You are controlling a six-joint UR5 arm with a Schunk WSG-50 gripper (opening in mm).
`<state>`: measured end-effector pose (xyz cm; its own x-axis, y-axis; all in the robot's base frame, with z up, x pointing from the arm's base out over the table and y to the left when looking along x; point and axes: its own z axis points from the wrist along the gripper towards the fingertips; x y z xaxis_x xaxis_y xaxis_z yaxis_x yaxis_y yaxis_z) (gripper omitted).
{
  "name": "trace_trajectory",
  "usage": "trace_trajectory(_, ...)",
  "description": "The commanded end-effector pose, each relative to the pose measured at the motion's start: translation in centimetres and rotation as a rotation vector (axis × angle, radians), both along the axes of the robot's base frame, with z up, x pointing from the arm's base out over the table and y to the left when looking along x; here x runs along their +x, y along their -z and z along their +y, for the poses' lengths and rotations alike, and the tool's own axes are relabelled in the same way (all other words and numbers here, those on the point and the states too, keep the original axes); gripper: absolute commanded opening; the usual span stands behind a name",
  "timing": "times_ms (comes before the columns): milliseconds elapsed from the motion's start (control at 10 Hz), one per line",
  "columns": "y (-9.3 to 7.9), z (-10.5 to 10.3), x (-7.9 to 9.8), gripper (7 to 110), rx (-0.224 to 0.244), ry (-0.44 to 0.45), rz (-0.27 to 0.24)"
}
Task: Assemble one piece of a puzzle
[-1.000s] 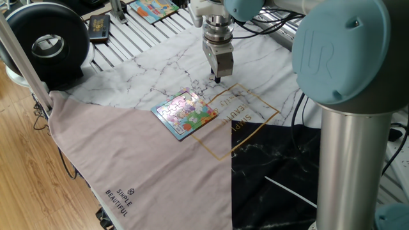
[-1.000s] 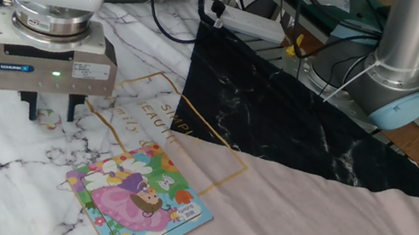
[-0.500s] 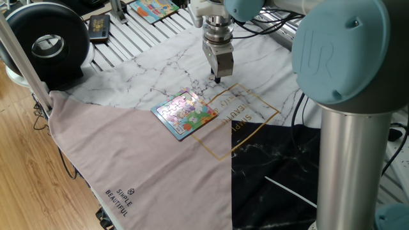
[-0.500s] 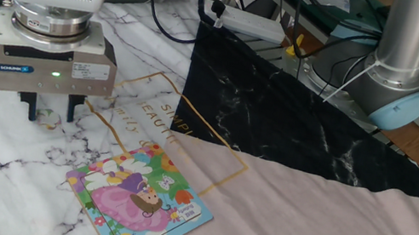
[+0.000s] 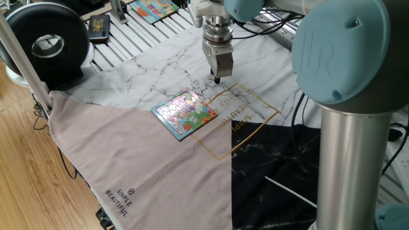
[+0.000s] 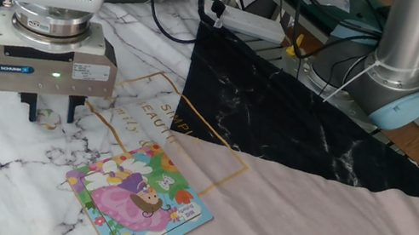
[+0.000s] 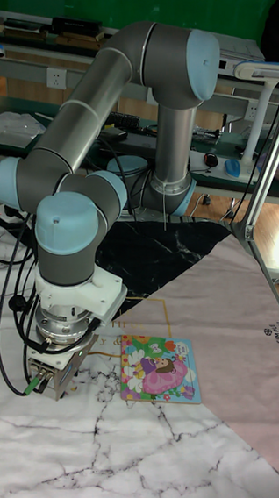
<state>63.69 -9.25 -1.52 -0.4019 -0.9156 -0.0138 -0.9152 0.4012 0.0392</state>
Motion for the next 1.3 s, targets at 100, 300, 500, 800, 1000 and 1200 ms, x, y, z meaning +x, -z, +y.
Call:
trace_trajectory(100,0.02,-0.11,0.31,22,0.002,0.014,-0.011)
trace_trajectory(300,0.16,-0.01,0.32,22,0.005,0.015,-0.013)
trace_trajectory(500,0.0,0.01,0.16,22,0.005,0.017,-0.006)
trace_trajectory(800,-0.27,-0.19,0.13,22,-0.002,0.001,-0.002)
trace_trajectory(1000,-0.09,-0.33,0.26,44,-0.004,-0.005,-0.002)
trace_trajectory(1200,-0.08,-0.29,0.26,44,-0.002,-0.006,-0.002)
